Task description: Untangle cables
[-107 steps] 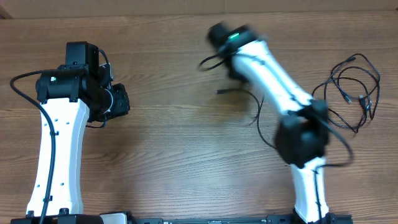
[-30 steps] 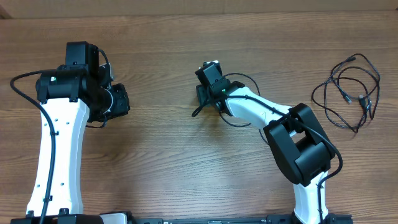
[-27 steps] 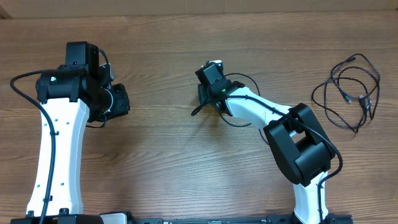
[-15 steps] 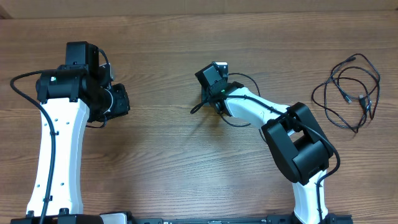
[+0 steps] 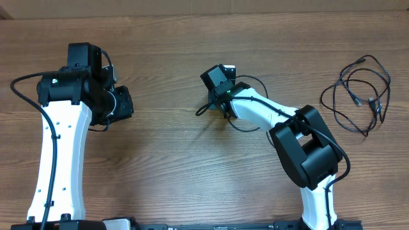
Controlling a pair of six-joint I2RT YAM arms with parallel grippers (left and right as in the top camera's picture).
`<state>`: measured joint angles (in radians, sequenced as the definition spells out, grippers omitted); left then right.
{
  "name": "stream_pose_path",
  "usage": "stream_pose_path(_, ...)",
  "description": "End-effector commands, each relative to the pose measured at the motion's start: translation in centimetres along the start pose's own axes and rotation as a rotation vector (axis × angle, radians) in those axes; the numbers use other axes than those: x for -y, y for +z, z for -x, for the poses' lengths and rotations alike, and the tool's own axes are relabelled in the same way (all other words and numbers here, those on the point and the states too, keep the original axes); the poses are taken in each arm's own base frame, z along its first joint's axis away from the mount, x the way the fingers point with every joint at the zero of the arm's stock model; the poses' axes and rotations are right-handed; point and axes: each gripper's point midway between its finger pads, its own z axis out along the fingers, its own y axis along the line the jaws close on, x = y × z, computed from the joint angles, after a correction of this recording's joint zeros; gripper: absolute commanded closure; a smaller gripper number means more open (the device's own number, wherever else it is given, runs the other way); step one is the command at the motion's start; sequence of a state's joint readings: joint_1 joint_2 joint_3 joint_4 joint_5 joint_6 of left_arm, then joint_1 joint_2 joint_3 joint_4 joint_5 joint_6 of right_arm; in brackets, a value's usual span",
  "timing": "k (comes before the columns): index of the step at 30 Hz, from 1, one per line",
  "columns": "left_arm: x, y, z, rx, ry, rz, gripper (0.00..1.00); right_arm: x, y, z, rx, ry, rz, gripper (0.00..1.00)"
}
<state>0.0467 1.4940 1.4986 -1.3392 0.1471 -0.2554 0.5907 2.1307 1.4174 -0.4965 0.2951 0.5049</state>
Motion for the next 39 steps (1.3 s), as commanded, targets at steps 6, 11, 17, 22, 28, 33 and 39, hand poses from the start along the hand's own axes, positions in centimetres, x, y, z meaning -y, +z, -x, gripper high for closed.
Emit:
stream_pose_path(6, 0.4, -0.7, 0.2, 0.021, 0.013, -0.018, 0.72, 1.5, -6.3, 5.3, 0.059, 0.077, 0.012, 0.96)
stream_pose_path(11, 0.4, -0.7, 0.2, 0.021, 0.013, -0.018, 0.72, 9.0, -13.5, 11.0, 0.196, 0.182, -0.153, 0.96)
stream_pose_path(17, 0.4, -0.7, 0.2, 0.024, 0.013, -0.018, 0.72, 21.3, -21.3, 14.3, 0.326, 0.285, -0.477, 0.96)
stream_pose_path(22, 0.4, -0.7, 0.3, 0.025, 0.014, -0.019, 0.72, 30.1, -25.3, 14.2, 0.373, 0.431, -0.662, 0.96)
stream_pose_path(28, 0.4, -0.7, 0.3, 0.025, 0.014, -0.019, 0.72, 39.0, -27.2, 12.7, 0.372, 0.612, -0.790, 0.96)
stream_pose_path(33, 0.5, -0.7, 0.2, 0.024, 0.014, -0.021, 0.72, 42.8, -26.7, 11.4, 0.334, 0.718, -0.738, 0.96)
stream_pose_path(39, 0.5, -0.7, 0.3, 0.025, 0.010, -0.023, 0.72, 34.5, -21.5, 11.7, 0.138, 0.603, -0.113, 0.64)
